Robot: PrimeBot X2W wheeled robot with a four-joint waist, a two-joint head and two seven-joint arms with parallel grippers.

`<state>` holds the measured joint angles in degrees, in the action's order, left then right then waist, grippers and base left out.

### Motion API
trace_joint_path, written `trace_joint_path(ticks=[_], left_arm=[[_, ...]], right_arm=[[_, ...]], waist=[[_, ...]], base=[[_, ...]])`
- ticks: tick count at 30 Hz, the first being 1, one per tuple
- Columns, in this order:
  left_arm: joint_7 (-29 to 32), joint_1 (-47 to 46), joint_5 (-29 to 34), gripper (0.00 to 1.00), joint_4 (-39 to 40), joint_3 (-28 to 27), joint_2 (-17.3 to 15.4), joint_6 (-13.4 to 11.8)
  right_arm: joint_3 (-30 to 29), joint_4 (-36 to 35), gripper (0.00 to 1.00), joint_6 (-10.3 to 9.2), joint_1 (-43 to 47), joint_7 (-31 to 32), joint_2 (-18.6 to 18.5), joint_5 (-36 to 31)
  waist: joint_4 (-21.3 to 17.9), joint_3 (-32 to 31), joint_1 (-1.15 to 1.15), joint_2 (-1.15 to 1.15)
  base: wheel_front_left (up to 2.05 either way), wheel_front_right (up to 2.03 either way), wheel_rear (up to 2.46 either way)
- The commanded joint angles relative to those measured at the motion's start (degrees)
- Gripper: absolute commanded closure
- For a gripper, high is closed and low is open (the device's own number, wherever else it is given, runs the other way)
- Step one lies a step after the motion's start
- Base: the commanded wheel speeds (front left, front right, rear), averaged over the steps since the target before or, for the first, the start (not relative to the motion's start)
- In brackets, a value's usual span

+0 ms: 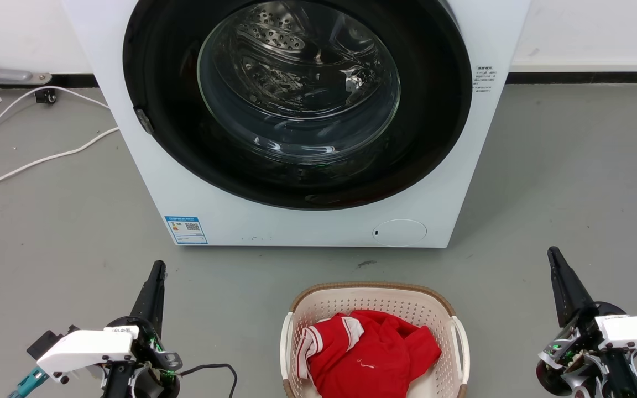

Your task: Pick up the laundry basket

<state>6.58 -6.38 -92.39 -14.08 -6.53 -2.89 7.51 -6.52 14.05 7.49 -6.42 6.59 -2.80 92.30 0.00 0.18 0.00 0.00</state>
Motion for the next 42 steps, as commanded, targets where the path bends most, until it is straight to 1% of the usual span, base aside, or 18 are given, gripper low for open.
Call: trace_joint_path(ticks=[1,38,39,40,41,42], left_arm=[[0.1,0.4,-0.1,1.0,0.0,-0.1,0.1,0.2],[0.1,0.4,-0.1,1.0,0.0,-0.1,0.1,0.2],[0.0,0.0,0.0,0.0,0.0,0.0,0.0,0.0],[-0.1,0.1,0.0,0.0,-0.3,0.0,0.0,0.0],[-0.1,0.3,0.0,1.0,-0.7,0.1,0.1,0.0],[-0.3,0.5,0.1,0.0,-0.7,0.3,0.1,0.0]], right_arm=[[0.0,0.0,1.0,0.0,0.5,0.1,-0.2,0.2],[0.0,0.0,1.0,0.0,0.5,0.1,-0.2,0.2],[0.0,0.0,0.0,0.0,0.0,0.0,0.0,0.0],[0.0,0.3,0.0,0.0,0.1,0.0,0.0,0.0],[0.1,0.8,1.0,0.0,0.3,-0.1,0.1,-0.1],[0.1,0.8,0.0,0.0,0.5,-0.3,0.1,-0.2]], waist=[[0.0,0.0,0.0,0.0],[0.0,0.0,0.0,0.0],[0.0,0.0,0.0,0.0],[0.0,0.0,0.0,0.0],[0.0,0.0,0.0,0.0],[0.0,0.0,0.0,0.0]], base=[[0.0,0.0,0.0],[0.0,0.0,0.0],[0.0,0.0,0.0],[0.0,0.0,0.0],[0.0,0.0,0.0],[0.0,0.0,0.0]])
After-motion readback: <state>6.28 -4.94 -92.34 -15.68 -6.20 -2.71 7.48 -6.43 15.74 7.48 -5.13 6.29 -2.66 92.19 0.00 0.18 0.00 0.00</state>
